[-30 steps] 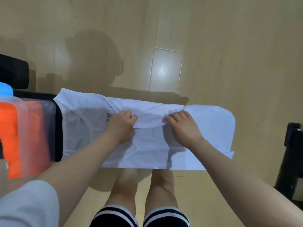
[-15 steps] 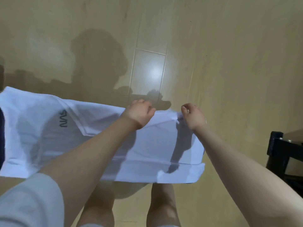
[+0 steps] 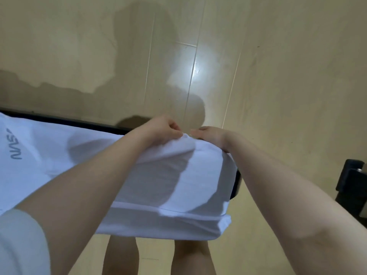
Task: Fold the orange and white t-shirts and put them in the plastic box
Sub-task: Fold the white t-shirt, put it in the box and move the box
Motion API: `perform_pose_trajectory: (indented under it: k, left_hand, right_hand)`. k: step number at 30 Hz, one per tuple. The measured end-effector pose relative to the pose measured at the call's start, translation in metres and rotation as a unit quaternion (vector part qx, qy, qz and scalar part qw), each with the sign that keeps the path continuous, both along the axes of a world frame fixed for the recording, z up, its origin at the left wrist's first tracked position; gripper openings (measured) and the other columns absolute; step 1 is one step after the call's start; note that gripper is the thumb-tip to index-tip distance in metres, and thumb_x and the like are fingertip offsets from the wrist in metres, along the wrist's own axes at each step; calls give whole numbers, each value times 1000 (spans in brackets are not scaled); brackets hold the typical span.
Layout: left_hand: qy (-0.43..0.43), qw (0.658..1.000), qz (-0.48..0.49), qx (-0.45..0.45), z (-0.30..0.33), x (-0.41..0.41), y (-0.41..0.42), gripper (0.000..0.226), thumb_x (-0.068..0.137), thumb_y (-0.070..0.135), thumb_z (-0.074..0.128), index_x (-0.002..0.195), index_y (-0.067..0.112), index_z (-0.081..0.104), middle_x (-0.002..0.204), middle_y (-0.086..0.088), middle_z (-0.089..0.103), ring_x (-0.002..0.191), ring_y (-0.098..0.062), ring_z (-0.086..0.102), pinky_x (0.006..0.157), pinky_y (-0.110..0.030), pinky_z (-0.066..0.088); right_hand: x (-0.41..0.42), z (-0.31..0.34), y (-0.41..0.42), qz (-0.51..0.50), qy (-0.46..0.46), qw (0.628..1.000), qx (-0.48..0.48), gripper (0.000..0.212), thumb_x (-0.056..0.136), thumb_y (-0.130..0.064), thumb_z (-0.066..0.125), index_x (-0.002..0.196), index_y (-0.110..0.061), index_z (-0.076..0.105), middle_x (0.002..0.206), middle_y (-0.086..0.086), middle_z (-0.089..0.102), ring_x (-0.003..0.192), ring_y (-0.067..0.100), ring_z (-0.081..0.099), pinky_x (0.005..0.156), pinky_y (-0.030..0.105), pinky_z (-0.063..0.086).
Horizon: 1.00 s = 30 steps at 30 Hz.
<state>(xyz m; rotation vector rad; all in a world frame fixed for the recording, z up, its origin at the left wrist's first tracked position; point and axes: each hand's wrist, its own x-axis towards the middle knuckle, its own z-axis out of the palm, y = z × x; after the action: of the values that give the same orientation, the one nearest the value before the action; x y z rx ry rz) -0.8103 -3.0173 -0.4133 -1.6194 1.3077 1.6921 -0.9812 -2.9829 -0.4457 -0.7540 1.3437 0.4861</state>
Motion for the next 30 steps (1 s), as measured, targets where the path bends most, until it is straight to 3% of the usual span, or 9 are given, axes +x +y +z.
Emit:
perform_pose_trajectory:
  k: [3, 7, 12, 17, 19, 22, 25, 27, 30]
  left_hand:
    - [84, 990, 102, -57, 10, 0, 3, 19, 84, 22, 60, 104, 23, 60, 87, 9, 60, 77, -10, 54, 68, -20, 42]
    - [162, 967, 146, -131, 27, 2, 12, 37, 81, 15, 63, 113, 29, 50, 81, 12, 51, 72, -7, 49, 70, -19, 41]
    - [156, 963, 60, -213, 50, 7, 38, 41, 80, 7, 64, 117, 22, 53, 77, 17, 48, 60, 5, 47, 60, -4, 35]
    - [143, 965, -64, -212, 67, 11, 76, 27, 81, 6, 60, 106, 17, 58, 76, 10, 46, 65, -3, 47, 65, -24, 35]
    - [117, 960, -162, -195, 71, 9, 89, 25, 86, 19, 59, 111, 20, 57, 92, 4, 51, 84, -17, 54, 71, -27, 38]
    - [105, 952, -223, -179, 70, 5, 101, 30, 91, 36, 50, 117, 23, 58, 114, -1, 55, 102, -23, 57, 83, -31, 44]
    - [119, 916, -203, -325, 66, 3, 103, 42, 93, 37, 31, 113, 15, 61, 109, -12, 60, 97, -34, 61, 76, -41, 51]
    - [98, 895, -161, -404, 60, 0, 96, 41, 91, 28, 31, 115, 9, 58, 107, -19, 60, 93, -40, 61, 71, -46, 52]
    - [25, 908, -144, -392, 48, -6, 87, 34, 91, 16, 39, 122, 6, 52, 111, -20, 54, 94, -41, 57, 73, -49, 48]
  right_hand:
    - [-3, 3, 4, -119, 3, 993, -22, 43, 79, -56, 58, 95, -18, 68, 97, 0, 70, 85, 18, 64, 81, 32, 50]
    - [-16, 32, 0, -359, -100, 925, -74, 10, 86, -11, 61, 93, -10, 68, 79, 3, 69, 72, 17, 64, 68, 28, 53]
    - [-30, 88, 19, -293, -55, 913, -278, 27, 82, 2, 56, 69, -22, 56, 66, -5, 52, 54, 1, 47, 53, 13, 38]
    - [-20, 109, 91, -183, 95, 875, -438, 20, 78, 1, 53, 76, -18, 60, 96, -4, 49, 100, 17, 48, 81, 18, 37]
    - [-15, 105, 120, -210, 169, 869, -415, 25, 78, 8, 46, 78, -11, 63, 104, -3, 45, 108, 22, 46, 86, 24, 36]
    - [-9, 98, 136, -386, 197, 860, -268, 33, 80, 1, 40, 68, -25, 58, 99, 2, 55, 93, 20, 52, 79, 28, 40]
    - [-7, 95, 123, -496, 232, 810, -208, 19, 85, -26, 51, 67, -23, 45, 74, -1, 53, 71, 19, 48, 67, 30, 39]
    - [-7, 90, 109, -502, 240, 801, -221, 31, 82, -39, 57, 63, -20, 41, 64, -4, 48, 59, 16, 43, 60, 28, 37]
    - [-5, 79, 90, -422, 257, 832, -252, 40, 78, -41, 63, 61, -15, 38, 59, -2, 41, 58, 19, 38, 58, 30, 34]
